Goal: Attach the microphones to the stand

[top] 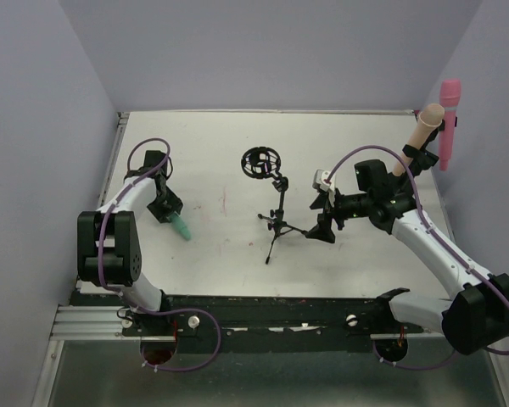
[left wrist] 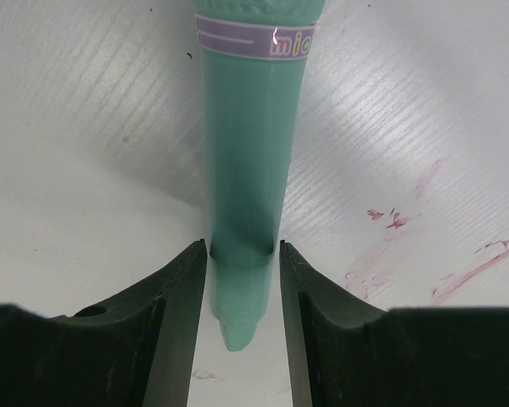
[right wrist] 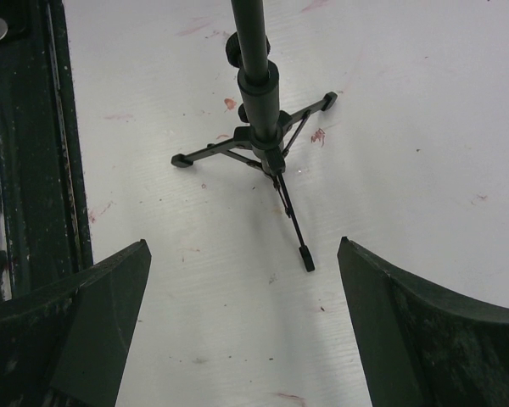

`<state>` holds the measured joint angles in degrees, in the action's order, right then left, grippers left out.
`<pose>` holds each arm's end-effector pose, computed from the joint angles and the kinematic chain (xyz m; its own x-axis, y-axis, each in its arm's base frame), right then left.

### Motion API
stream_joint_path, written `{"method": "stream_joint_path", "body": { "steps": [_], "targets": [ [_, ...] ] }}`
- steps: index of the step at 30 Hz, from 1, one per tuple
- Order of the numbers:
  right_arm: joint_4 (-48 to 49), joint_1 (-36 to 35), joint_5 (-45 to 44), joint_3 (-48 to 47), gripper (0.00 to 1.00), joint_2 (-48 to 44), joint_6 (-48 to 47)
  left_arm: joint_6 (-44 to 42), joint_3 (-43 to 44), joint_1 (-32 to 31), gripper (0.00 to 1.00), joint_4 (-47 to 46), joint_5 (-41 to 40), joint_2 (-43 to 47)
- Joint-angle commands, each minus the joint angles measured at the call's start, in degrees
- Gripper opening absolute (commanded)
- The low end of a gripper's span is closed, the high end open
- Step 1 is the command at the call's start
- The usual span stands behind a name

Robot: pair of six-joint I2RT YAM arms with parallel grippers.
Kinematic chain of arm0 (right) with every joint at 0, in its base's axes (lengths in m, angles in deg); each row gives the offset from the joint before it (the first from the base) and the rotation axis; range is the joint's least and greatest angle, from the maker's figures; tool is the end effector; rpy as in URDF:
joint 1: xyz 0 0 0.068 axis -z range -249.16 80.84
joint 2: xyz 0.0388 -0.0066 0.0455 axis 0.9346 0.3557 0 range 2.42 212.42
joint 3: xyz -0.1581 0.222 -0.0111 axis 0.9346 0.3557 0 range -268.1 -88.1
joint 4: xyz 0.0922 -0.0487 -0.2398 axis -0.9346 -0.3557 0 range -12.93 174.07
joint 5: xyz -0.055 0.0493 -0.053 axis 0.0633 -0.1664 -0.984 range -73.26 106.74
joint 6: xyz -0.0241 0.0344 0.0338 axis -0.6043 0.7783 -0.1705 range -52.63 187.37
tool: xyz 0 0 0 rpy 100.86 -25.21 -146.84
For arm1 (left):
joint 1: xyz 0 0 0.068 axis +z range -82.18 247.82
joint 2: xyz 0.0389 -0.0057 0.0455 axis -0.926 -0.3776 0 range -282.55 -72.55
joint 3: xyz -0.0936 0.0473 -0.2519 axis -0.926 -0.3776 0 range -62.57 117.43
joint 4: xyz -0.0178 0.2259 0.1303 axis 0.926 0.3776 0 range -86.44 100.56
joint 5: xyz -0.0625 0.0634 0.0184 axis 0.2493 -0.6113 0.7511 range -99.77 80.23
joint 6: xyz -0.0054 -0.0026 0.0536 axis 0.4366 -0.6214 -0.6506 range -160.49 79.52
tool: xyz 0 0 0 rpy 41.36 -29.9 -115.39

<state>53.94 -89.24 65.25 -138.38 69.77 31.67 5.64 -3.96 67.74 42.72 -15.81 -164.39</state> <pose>0.2130 0.1063 0.2709 -0.1479 -0.4657 -0.8725 -0.9750 0.2164 0.0498 0.2993 0.0034 0.1891 -0.6385 -0.7161 -0.2820 -0.7083 0.6901 -0.1486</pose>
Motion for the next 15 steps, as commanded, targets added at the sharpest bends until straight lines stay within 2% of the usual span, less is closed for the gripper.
{"method": "stream_joint_path", "body": {
  "steps": [1, 6, 7, 10, 15],
  "targets": [
    [-1.78, -0.05, 1.15, -0.78, 1.0, -1.08, -0.95, -1.12, 4.74, 1.04, 0.55, 1.62, -1.52, -2.47],
    [-1.77, -0.05, 0.71, -0.7, 1.0, -1.61, -0.95, -4.9, 10.99, 2.09, 0.7, 4.96, -2.66, -6.95],
    [-1.69, -0.05, 0.71, -0.78, 1.0, -1.7, -0.95, -5.08, 12.13, 2.79, 0.7, 5.83, -2.4, -7.83],
    [-1.77, -0.05, 0.88, -0.7, 1.0, -1.87, -0.95, -5.7, 14.16, 5.34, 0.69, 6.89, -0.46, -9.85],
    [-1.86, -0.05, 0.97, -0.87, 1.0, -2.4, -0.95, -6.4, 18.55, 6.58, 0.61, 11.11, -1.78, -14.68]
  ]
}}
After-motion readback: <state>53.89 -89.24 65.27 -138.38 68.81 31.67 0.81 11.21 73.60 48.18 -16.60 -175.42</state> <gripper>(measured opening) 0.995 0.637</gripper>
